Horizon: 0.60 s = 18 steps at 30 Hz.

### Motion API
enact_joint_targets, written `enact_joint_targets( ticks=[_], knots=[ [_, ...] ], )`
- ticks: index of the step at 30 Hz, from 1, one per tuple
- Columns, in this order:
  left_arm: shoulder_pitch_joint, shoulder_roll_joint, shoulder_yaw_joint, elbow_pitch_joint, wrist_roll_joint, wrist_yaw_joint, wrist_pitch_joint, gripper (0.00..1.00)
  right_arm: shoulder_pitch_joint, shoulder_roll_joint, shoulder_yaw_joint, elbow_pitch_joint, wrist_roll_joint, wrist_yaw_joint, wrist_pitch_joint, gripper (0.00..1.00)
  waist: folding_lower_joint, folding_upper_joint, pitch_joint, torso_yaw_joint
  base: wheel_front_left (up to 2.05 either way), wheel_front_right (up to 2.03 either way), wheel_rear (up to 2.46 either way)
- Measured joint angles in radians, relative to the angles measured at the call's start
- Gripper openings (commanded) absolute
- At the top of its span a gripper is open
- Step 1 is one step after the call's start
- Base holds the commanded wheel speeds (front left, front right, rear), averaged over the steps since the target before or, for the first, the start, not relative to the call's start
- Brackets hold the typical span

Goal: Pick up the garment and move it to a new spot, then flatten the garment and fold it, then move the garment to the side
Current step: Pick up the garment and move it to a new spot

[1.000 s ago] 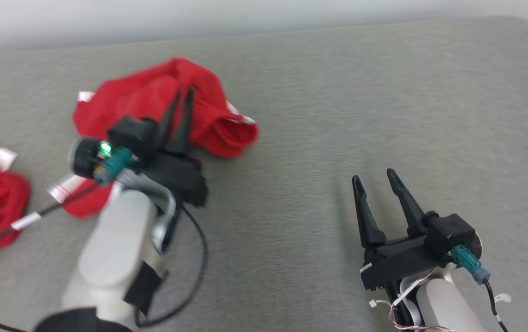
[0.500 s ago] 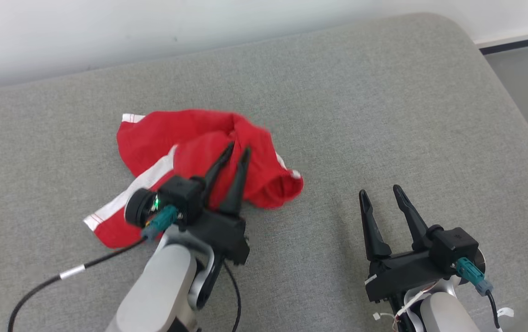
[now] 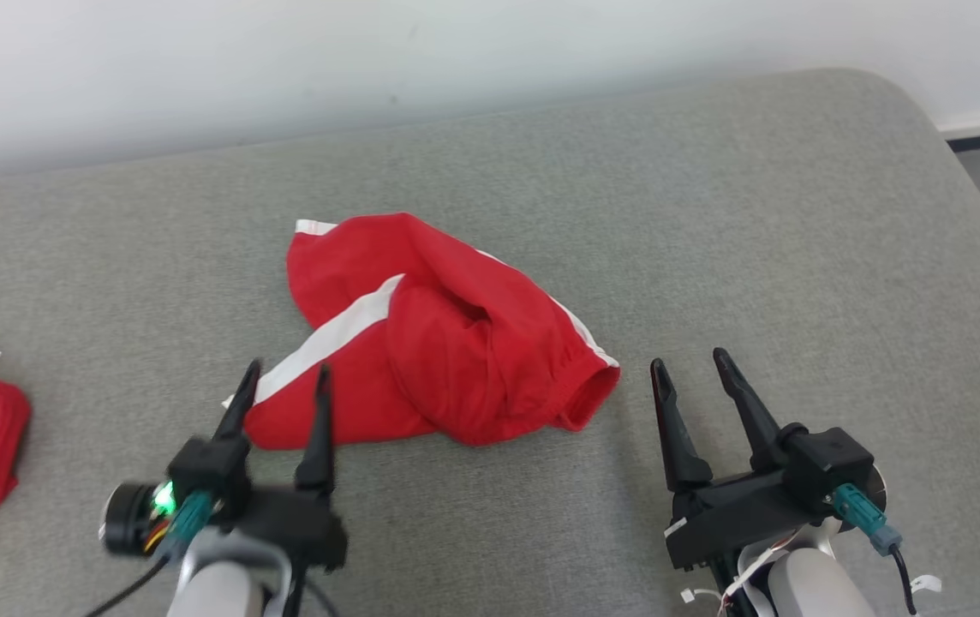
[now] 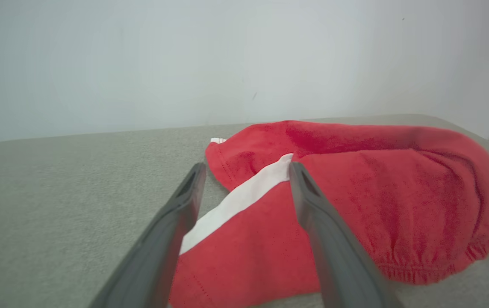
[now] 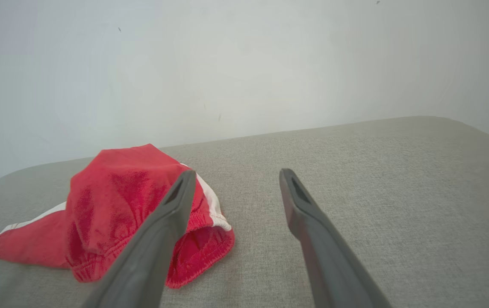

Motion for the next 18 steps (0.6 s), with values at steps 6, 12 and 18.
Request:
enact_joint_targets(
  ticks=[6,12,18],
  knots=[
    [0.136,0.010,0.117,-0.073,0.056,0.004,0.000,1.00,0.018,0.001,0.025,0.009,0.002,0.000,0.000,1.00,0.0000,0.0000,-0.027,0.031,0.00,0.00,0.00],
    [0.264,0.007,0.213,-0.140,0.107,0.020,0.000,1.00,0.045,0.001,0.043,0.017,-0.001,0.000,0.000,1.00,0.0000,-0.0001,-0.066,0.051,0.00,0.00,0.00],
    [0.360,-0.012,0.287,-0.186,0.125,0.044,0.000,1.00,0.071,0.001,0.041,0.032,-0.002,0.000,0.000,1.00,-0.0001,0.0000,-0.111,0.066,0.00,0.00,0.00]
  ],
)
